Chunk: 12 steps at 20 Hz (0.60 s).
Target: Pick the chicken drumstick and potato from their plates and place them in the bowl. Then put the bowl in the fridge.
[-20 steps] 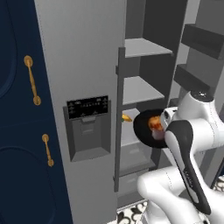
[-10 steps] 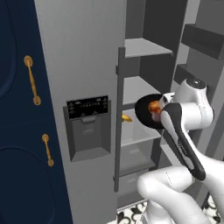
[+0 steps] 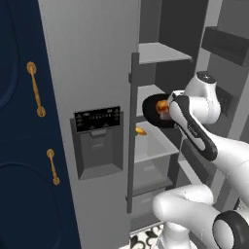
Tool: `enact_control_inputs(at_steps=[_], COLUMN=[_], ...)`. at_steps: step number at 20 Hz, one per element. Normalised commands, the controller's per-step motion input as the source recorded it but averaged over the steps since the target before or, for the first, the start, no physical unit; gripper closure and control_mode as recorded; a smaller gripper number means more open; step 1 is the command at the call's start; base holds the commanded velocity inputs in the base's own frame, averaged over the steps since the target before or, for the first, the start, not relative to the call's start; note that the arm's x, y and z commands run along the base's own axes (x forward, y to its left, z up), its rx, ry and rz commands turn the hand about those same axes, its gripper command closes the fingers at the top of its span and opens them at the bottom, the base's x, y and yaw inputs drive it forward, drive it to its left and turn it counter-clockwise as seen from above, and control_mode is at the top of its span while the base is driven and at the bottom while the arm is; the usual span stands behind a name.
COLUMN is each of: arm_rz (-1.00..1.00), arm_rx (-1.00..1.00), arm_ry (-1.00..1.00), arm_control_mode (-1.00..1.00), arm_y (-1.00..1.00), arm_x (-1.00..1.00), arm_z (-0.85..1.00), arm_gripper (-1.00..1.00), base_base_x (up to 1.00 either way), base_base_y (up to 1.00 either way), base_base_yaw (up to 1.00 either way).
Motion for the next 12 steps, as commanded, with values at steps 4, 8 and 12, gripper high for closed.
enact_control_inputs(at_steps=[4,8,12], arm_rz=[0.00,0.00,0.00], arm_rx=[0.02,0.01,0.06], arm_ry=[-0.01,-0.01,-0.01], arm_control_mode=[-1.00,-1.00,-1.00], arm_y=[0.00,-0.02,-0.09], arm_x=[0.71,0.32,0.34], arm_z=[-0.05,-0.32,-0.16], arm_gripper=[1.00,1.00,1.00], base_base_x=[0.00,0.00,0.00], base_base_y=[0.00,0.00,0.00], base_base_yaw=[0.00,0.00,0.00])
